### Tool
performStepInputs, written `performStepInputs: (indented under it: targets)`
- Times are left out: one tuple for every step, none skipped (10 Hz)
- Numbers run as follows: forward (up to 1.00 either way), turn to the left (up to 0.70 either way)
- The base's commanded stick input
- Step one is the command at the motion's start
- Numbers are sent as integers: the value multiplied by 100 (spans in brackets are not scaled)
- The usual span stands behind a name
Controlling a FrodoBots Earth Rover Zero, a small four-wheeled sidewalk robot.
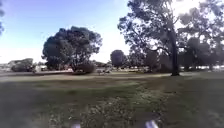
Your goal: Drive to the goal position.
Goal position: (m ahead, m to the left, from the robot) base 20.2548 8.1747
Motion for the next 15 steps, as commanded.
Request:
performStepInputs:
  targets:
    - [70,-6]
    - [70,-34]
    - [70,-34]
    - [70,-33]
    - [70,-31]
    - [70,-19]
    - [70,-9]
    - [70,-3]
    - [70,0]
    - [70,0]
    - [70,0]
    - [70,0]
    - [70,0]
    - [70,0]
    - [70,0]
